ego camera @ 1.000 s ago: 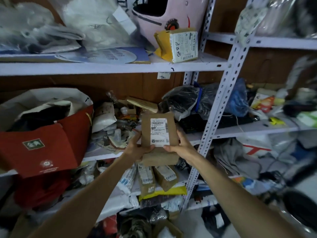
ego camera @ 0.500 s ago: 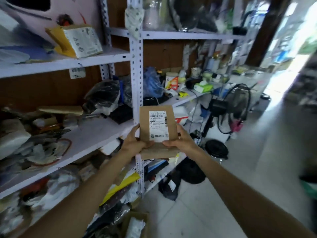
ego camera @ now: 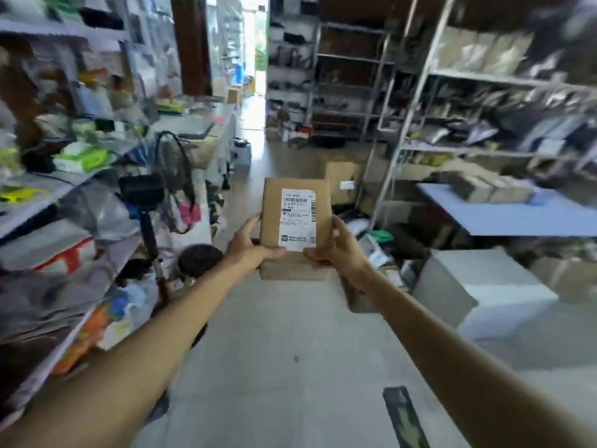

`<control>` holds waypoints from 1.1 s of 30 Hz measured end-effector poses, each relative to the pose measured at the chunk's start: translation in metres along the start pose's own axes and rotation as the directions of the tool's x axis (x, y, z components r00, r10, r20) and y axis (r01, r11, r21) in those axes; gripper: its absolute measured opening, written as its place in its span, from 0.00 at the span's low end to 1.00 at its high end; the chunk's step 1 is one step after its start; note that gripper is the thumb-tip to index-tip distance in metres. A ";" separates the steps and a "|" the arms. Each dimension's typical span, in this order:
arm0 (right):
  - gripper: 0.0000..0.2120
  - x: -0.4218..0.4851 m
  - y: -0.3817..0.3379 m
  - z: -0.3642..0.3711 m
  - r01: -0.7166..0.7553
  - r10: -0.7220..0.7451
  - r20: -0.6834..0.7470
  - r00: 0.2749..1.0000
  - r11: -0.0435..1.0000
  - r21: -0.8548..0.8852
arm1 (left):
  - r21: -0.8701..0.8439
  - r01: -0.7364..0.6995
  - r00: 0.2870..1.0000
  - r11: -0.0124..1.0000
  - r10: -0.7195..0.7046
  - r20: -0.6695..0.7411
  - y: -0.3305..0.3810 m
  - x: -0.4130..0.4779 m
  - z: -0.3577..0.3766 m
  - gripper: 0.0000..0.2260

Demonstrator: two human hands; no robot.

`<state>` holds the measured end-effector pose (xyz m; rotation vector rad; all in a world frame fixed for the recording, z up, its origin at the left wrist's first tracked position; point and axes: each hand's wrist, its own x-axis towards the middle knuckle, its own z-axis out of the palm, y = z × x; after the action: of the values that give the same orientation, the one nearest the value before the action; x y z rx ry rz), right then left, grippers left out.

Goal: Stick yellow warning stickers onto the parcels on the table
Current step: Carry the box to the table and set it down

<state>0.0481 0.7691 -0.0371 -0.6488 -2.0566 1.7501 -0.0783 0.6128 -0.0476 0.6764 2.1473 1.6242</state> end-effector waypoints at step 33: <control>0.28 -0.212 0.088 -0.282 -0.124 0.184 -0.935 0.302 0.980 0.153 | -0.036 -0.310 0.241 0.950 0.115 0.964 0.111 -0.028 0.445 0.43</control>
<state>0.3884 0.8932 -0.0729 -1.4674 -1.0656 0.9649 0.2082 0.9722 -0.0618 1.5734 1.2103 0.6515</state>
